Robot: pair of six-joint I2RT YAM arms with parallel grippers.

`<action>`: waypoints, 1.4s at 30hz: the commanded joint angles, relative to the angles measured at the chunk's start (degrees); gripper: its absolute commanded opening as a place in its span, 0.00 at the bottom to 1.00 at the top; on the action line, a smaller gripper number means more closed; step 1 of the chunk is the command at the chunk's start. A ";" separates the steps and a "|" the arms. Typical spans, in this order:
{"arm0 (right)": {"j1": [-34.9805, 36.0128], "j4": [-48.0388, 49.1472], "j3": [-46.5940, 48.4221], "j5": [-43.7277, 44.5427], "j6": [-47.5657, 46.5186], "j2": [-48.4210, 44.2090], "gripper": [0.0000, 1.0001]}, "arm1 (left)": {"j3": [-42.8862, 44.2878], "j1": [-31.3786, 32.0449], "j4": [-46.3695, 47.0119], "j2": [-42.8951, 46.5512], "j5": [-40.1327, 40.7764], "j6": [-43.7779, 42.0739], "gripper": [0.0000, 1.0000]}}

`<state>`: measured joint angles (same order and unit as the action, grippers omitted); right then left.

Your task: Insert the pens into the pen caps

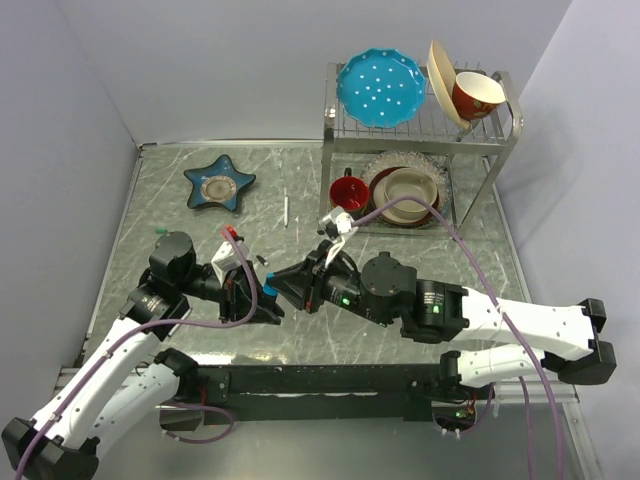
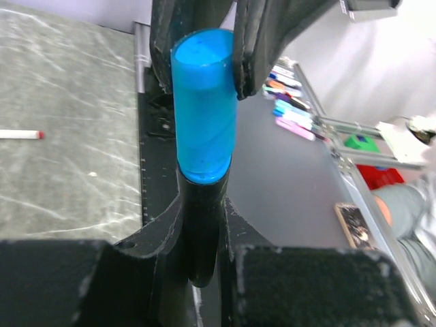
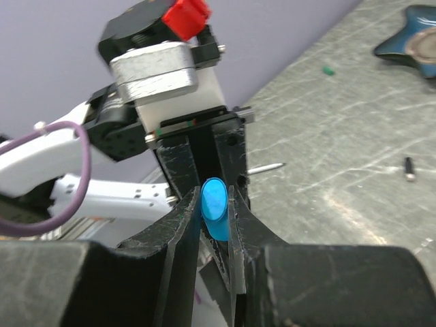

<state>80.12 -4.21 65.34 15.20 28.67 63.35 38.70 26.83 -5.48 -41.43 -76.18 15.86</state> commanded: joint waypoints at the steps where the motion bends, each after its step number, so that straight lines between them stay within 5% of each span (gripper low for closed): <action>1: 4.87 -11.43 3.38 -6.78 2.89 3.80 0.15 | 3.49 -2.57 7.15 -1.46 14.40 1.81 0.01; 7: 4.78 -11.18 5.67 -4.03 -0.18 3.36 0.19 | 4.11 -2.57 3.89 -1.55 15.54 -0.12 0.01; 27: 3.65 -10.81 11.91 0.09 -7.22 2.48 0.65 | 3.14 -2.31 6.51 0.21 10.62 1.10 0.01; 42: -1.37 -11.88 12.53 -2.01 -8.53 0.90 0.67 | 2.08 -0.73 7.59 2.32 7.80 2.16 0.01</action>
<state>79.37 -17.02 75.22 14.04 22.04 66.48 39.70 25.71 0.08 -39.44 -67.18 17.87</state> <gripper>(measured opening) 0.670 0.198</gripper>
